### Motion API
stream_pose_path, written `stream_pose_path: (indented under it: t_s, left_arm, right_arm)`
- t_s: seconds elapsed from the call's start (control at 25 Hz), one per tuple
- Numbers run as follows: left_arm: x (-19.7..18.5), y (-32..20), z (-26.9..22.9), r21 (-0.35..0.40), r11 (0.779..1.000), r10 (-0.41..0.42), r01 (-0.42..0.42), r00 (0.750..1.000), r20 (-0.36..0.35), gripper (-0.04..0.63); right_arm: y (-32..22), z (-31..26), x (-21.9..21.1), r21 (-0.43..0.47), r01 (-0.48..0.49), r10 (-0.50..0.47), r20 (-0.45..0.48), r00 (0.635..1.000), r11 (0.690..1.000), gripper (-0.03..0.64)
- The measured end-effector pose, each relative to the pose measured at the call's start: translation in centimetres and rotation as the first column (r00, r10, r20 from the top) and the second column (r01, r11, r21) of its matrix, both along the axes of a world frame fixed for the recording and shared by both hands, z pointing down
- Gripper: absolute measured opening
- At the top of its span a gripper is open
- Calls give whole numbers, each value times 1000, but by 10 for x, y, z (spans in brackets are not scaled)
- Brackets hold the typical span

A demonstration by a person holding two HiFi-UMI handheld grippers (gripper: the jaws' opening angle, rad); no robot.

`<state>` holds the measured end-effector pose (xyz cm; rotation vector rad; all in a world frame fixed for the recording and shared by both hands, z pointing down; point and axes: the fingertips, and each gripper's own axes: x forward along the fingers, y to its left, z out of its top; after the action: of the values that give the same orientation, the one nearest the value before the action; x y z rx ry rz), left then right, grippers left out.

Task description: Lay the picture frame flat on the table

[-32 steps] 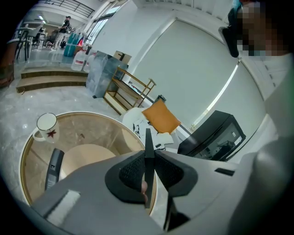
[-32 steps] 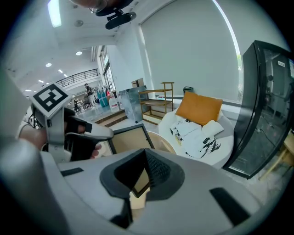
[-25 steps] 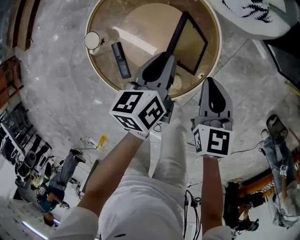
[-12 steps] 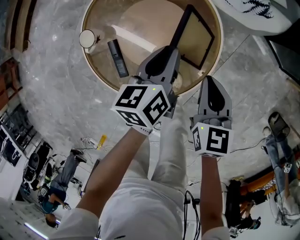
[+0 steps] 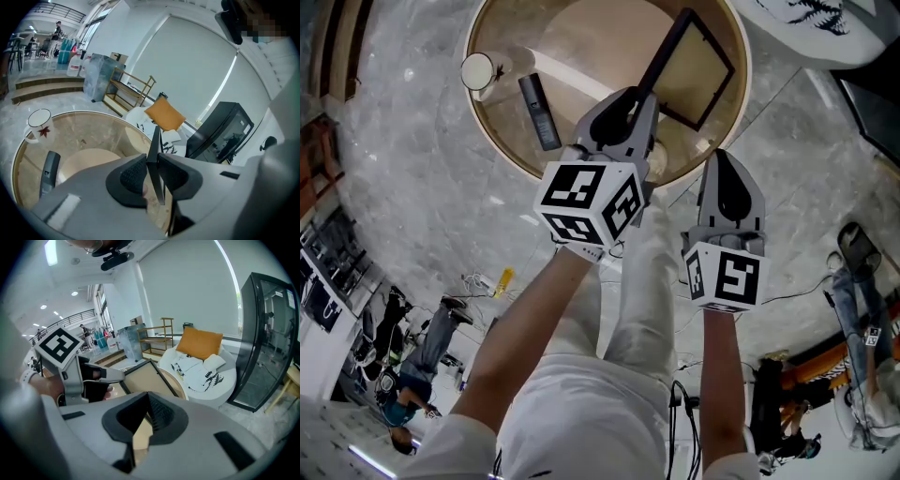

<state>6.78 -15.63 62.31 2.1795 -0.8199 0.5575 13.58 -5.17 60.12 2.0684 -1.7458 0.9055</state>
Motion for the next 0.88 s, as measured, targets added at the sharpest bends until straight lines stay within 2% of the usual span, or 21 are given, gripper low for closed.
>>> stream_pose_path:
  t_s: [0.24, 0.88]
  left_arm:
    - [-13, -2, 11, 36, 999, 20, -22, 998, 62, 80]
    - [-43, -4, 54, -6, 1000, 5, -4, 993, 118, 92]
  right_arm:
    - [0, 4, -8, -4, -1, 1, 4, 1000, 1000, 5]
    - [1, 24, -17, -29, -1, 1, 10, 1000, 1000, 5]
